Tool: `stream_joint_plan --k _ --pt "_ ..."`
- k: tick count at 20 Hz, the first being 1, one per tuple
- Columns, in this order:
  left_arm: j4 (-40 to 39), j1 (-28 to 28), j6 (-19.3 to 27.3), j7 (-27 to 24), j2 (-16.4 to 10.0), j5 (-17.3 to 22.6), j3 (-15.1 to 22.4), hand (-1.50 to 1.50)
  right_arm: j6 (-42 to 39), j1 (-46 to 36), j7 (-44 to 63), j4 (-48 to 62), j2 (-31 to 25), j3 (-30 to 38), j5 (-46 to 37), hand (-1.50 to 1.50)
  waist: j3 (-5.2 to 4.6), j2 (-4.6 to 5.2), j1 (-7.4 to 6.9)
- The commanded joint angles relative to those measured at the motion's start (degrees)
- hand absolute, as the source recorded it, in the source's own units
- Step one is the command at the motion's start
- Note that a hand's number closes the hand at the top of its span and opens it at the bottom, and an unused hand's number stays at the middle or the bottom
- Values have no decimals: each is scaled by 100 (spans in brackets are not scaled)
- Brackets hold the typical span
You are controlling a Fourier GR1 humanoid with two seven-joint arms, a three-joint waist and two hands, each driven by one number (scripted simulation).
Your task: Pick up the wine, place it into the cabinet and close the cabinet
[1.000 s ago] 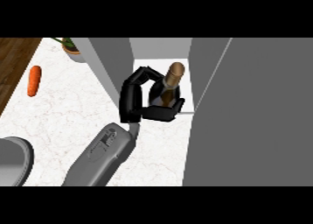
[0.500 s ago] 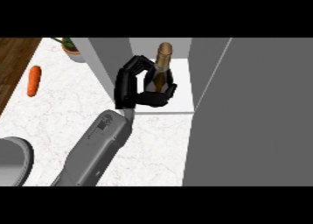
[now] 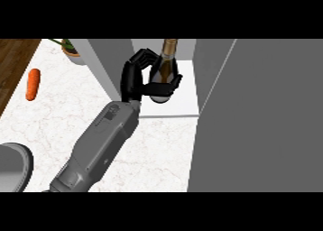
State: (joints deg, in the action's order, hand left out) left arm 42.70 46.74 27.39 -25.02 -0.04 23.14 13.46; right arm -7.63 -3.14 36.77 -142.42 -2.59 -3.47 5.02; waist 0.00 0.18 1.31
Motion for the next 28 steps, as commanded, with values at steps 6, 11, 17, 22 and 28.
stream_joint_plan --k 6,11,17,22,28 --pt "-1645 1152 -145 -824 -1 -27 -614 150 -55 -117 -217 -3 110 33 394 -150 -1 50 74" --pt "-2057 1353 -64 -1176 -77 -40 -799 150 87 -156 265 -449 118 -100 304 -150 -5 34 63" --pt "-2401 1550 130 -1419 3 193 -707 150 -214 405 -191 -457 185 -99 550 -150 1 32 167" --pt "-2883 1589 -268 -1696 2 395 -1319 150 -181 238 -124 -299 161 -134 454 -150 -3 77 203" --pt "-3023 1825 -604 -1477 4 653 -1663 150 -82 54 -404 123 256 -179 254 -150 -2 72 118"
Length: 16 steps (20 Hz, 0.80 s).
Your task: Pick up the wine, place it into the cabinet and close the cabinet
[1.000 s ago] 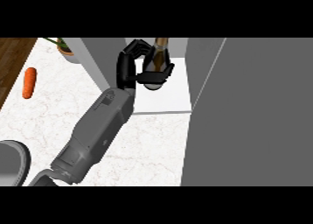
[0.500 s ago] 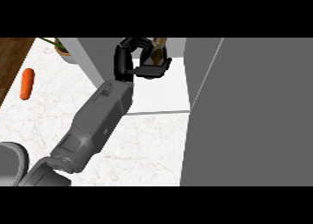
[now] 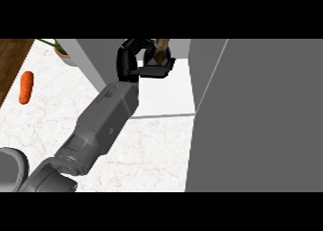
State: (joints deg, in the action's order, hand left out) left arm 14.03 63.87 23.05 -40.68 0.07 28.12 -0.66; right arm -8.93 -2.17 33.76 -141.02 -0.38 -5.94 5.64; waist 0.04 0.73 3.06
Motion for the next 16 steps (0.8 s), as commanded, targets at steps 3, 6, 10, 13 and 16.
stream_joint_plan --k 3,6,10,13,16 --pt "-285 10 -303 -103 -58 165 -294 150 -34 125 171 -305 -44 78 390 -150 -6 23 -20" --pt "-404 268 -44 -113 -11 171 -333 150 75 -232 357 -337 -61 44 246 -150 -9 38 12" --pt "-540 213 -102 -231 -106 87 -337 150 -30 -14 92 -334 -95 125 372 -150 -5 48 37" --pt "-722 121 73 -386 -8 23 -267 150 47 -204 161 -266 -10 -29 256 -150 -9 67 99" --pt "-853 261 -51 -22 -280 -118 -215 -150 -21 5 -122 -164 34 -124 159 -150 -5 69 76"
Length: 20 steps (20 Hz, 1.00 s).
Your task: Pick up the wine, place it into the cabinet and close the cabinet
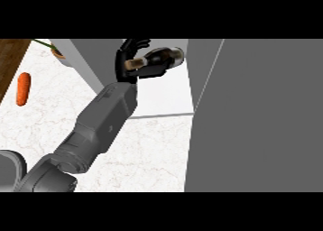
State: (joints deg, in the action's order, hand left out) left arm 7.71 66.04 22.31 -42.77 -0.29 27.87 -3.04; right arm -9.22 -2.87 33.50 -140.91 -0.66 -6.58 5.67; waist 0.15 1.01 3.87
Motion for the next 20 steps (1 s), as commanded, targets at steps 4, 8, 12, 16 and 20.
stream_joint_plan --k 4,8,12,16,20 --pt "-220 -125 277 -170 -2 -165 26 -150 30 -20 230 -279 -20 -2 191 -150 -19 35 -8" --pt "-346 -168 427 -139 -129 -282 86 -150 -9 14 -114 -106 59 -35 114 -150 -16 56 18" --pt "-401 -239 313 -115 -163 -417 178 -150 65 -71 97 -173 3 4 214 -150 -21 59 17" --pt "-389 -395 547 -368 -122 -392 104 -150 33 112 112 -371 6 -125 154 -150 -24 78 103" --pt "-258 -341 409 -448 -159 -288 -44 -150 52 -173 98 -162 -6 -79 135 -150 -28 96 81"
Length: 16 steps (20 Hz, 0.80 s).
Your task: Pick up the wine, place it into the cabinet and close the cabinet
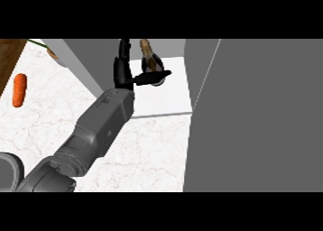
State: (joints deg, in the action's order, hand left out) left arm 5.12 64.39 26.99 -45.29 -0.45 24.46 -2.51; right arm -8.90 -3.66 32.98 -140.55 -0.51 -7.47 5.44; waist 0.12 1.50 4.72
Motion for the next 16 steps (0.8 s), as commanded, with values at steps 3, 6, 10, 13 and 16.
stream_joint_plan --k 3,6,10,13,16 --pt "-33 -141 -207 -104 -205 -18 -59 -150 -98 -84 -133 127 -70 350 399 -150 -15 46 -42" --pt "38 -239 -281 -323 -142 -15 -86 -150 -112 88 -1 -131 -70 159 321 -150 -19 13 -48" --pt "51 -276 -606 -321 -60 -32 -95 -150 -28 10 162 -156 0 -76 134 -150 -24 -3 -84" --pt "-6 -380 -745 -430 -69 -145 -3 -150 144 -219 374 -265 23 51 203 -150 -26 -8 -102" --pt "20 -308 -704 -484 45 -37 -46 -150 202 -268 326 -173 48 -184 91 -150 -25 -13 -43"
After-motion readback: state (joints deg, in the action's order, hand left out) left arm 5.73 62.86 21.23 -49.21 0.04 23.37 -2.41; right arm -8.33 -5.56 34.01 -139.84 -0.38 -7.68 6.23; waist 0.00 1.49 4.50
